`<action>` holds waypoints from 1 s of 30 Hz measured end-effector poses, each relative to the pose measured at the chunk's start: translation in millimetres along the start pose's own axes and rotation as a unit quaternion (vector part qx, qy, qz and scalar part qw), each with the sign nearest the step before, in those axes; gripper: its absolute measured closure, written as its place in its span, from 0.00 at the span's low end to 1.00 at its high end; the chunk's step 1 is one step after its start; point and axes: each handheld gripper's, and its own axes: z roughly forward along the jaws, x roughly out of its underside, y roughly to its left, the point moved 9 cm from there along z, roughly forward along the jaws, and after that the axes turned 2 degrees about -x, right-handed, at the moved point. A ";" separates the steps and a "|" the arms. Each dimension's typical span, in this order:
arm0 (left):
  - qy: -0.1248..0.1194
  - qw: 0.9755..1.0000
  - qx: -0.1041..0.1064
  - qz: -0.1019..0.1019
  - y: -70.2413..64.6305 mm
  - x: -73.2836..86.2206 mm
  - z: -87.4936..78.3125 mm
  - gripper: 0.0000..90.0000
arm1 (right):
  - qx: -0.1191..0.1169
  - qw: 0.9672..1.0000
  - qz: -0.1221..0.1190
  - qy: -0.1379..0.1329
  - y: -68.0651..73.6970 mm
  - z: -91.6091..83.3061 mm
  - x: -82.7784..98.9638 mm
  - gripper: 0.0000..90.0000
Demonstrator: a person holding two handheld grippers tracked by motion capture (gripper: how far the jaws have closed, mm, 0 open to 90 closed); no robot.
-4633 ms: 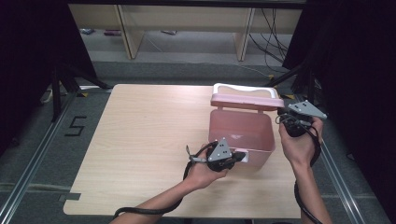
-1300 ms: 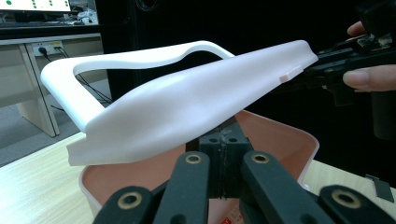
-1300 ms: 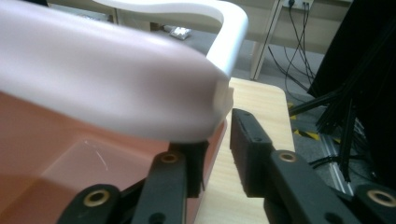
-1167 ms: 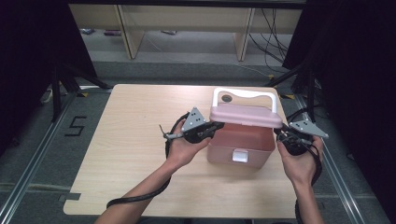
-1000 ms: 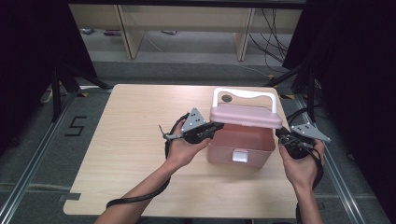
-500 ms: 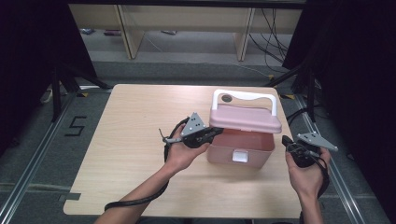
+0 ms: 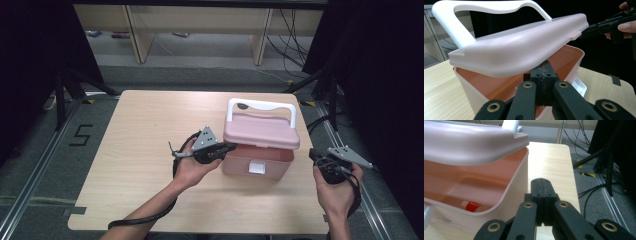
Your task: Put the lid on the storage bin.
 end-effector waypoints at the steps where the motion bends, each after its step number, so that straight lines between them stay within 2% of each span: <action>1: 0.001 1.000 0.000 0.001 0.5 0.9 -0.3 1.00 | -0.004 1.000 -0.002 -0.002 -0.2 0.6 -0.5 1.00; 6: 0.006 1.000 0.001 -0.003 1.2 5.0 0.1 1.00 | 0.001 1.000 0.001 0.000 -2.0 0.1 0.0 1.00; 8: 0.009 1.000 0.000 -0.003 1.1 5.9 0.7 1.00 | 0.001 1.000 0.016 0.004 -1.3 -0.2 1.0 1.00; 9: 0.011 1.000 0.001 -0.001 0.9 6.3 0.6 1.00 | 0.000 1.000 0.002 -0.003 -3.6 0.5 -0.3 1.00; 10: 0.012 1.000 0.001 -0.001 0.7 6.8 0.6 1.00 | -0.001 1.000 0.005 -0.003 -3.0 0.0 -0.6 1.00; 12: 0.014 1.000 0.001 -0.004 0.3 7.9 0.6 1.00 | 0.005 1.000 -0.006 -0.006 -4.4 -1.2 -1.4 1.00; 13: 0.016 1.000 0.001 -0.004 0.1 8.7 0.3 1.00 | -0.007 1.000 0.006 -0.006 -0.8 -1.3 -1.3 1.00; 14: 0.017 1.000 0.002 -0.005 -0.4 9.3 0.0 1.00 | 0.002 1.000 0.002 -0.011 -2.1 -2.9 -1.8 1.00; 16: 0.018 1.000 0.004 -0.006 -1.6 10.6 -0.4 1.00 | 0.001 1.000 0.001 -0.009 -1.8 -4.2 0.0 1.00; 17: 0.021 1.000 0.006 -0.002 -1.7 12.0 -0.9 1.00 | 0.003 1.000 0.012 -0.003 -0.5 -5.7 1.6 1.00; 18: 0.022 1.000 0.006 -0.006 -2.1 13.1 -1.1 1.00 | 0.001 1.000 0.013 -0.006 -0.2 -5.9 1.7 1.00; 19: 0.023 1.000 0.007 -0.007 -2.5 13.8 -1.2 1.00 | 0.004 1.000 -0.001 -0.008 -3.1 -6.0 1.3 1.00; 24: 0.029 0.999 0.011 -0.010 -4.2 17.1 -4.8 1.00 | 0.005 1.000 0.001 -0.014 -3.7 -6.7 0.3 1.00; 25: 0.028 0.999 0.014 -0.010 -4.8 17.4 -5.5 1.00 | 0.004 1.000 0.004 -0.013 -3.1 -7.6 0.1 1.00; 26: 0.032 0.999 0.012 -0.009 -4.4 18.2 -6.9 0.99 | 0.011 1.000 0.018 -0.019 -1.6 -7.5 -0.7 1.00; 27: 0.034 0.999 0.012 -0.010 -4.6 18.7 -7.9 0.99 | 0.005 1.000 0.008 -0.021 -1.8 -6.7 -1.5 1.00; 30: 0.036 0.999 0.014 -0.012 -5.4 19.2 -11.3 0.99 | 0.009 1.000 0.005 -0.015 -1.7 -7.4 -1.6 1.00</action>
